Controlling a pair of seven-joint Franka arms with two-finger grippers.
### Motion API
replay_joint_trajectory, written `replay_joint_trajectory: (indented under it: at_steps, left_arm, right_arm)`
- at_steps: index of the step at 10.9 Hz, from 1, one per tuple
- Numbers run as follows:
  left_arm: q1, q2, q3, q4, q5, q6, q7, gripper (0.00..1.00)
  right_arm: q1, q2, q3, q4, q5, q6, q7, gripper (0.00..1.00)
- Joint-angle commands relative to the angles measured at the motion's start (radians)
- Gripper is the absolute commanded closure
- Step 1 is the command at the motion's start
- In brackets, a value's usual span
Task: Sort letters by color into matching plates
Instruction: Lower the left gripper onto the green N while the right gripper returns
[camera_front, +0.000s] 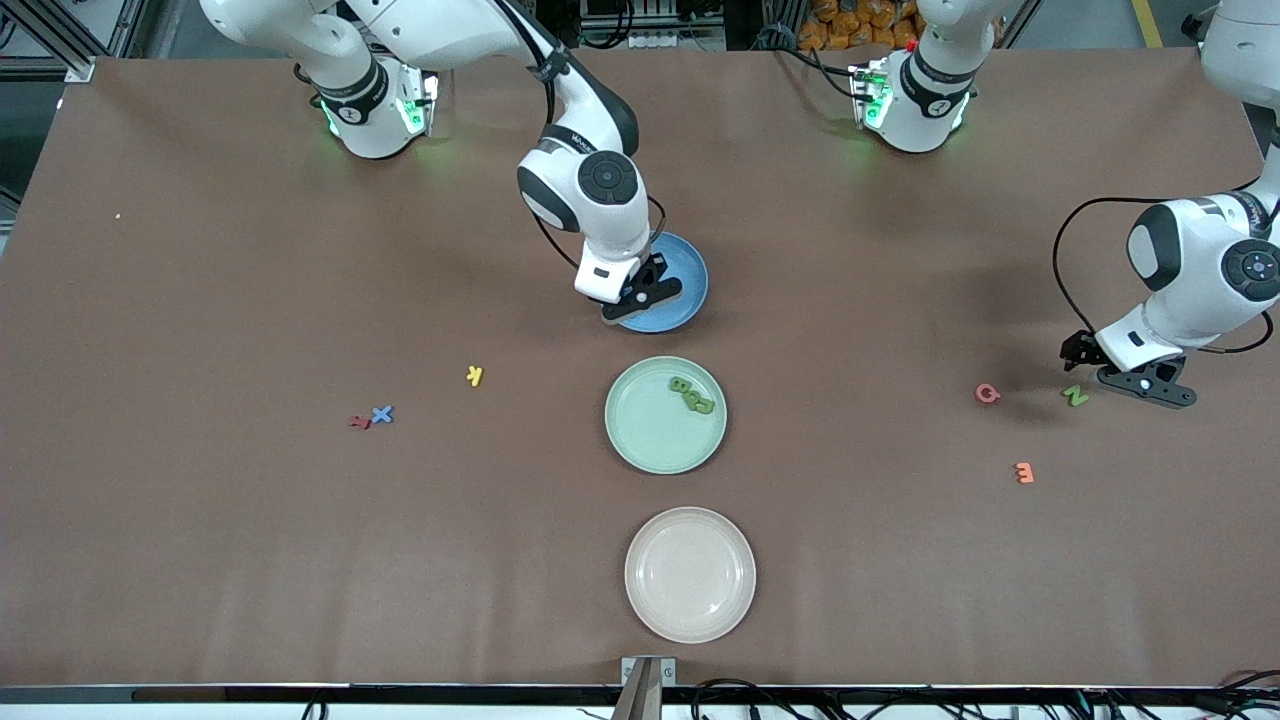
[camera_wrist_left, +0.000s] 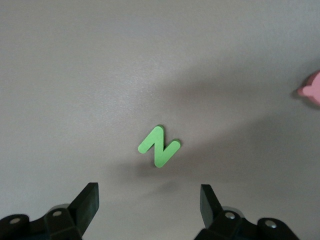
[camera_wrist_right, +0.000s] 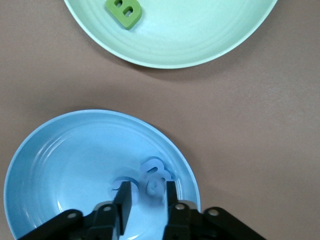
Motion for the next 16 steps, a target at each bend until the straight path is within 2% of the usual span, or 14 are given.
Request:
replay_joint_trajectory:
  at_steps: [1, 4, 6, 9, 13, 15, 16]
  left_arm:
    - [-0.011, 0.039, 0.012, 0.038, -0.033, 0.017, 0.205, 0.1]
    - [-0.012, 0.044, 0.018, 0.045, -0.031, 0.017, 0.363, 0.14]
    - [-0.012, 0.059, 0.017, 0.045, -0.033, 0.017, 0.411, 0.23]
    - [-0.014, 0.073, 0.015, 0.045, -0.048, 0.017, 0.457, 0.27]
    - [-0.017, 0.08, 0.017, 0.046, -0.181, 0.017, 0.563, 0.29]
    - [-0.017, 0.099, 0.017, 0.068, -0.203, 0.014, 0.6, 0.31]
    - [-0.021, 0.1, 0.017, 0.074, -0.203, 0.011, 0.605, 0.31]
  right_arm:
    - [-0.011, -0.002, 0.003, 0.015, -0.024, -0.015, 0.036, 0.0]
    - [-0.04, -0.037, -0.004, 0.03, -0.024, -0.13, 0.036, 0.0]
    - [-0.086, -0.06, -0.013, 0.096, -0.024, -0.284, 0.044, 0.0]
    - [-0.142, -0.071, -0.094, 0.22, -0.024, -0.444, 0.03, 0.0]
    - [-0.202, -0.091, -0.228, 0.279, -0.028, -0.439, 0.044, 0.0]
    - [-0.262, -0.093, -0.242, 0.285, -0.028, -0.401, 0.064, 0.0]
    - [-0.268, -0.099, -0.268, 0.285, -0.028, -0.385, 0.119, 0.0]
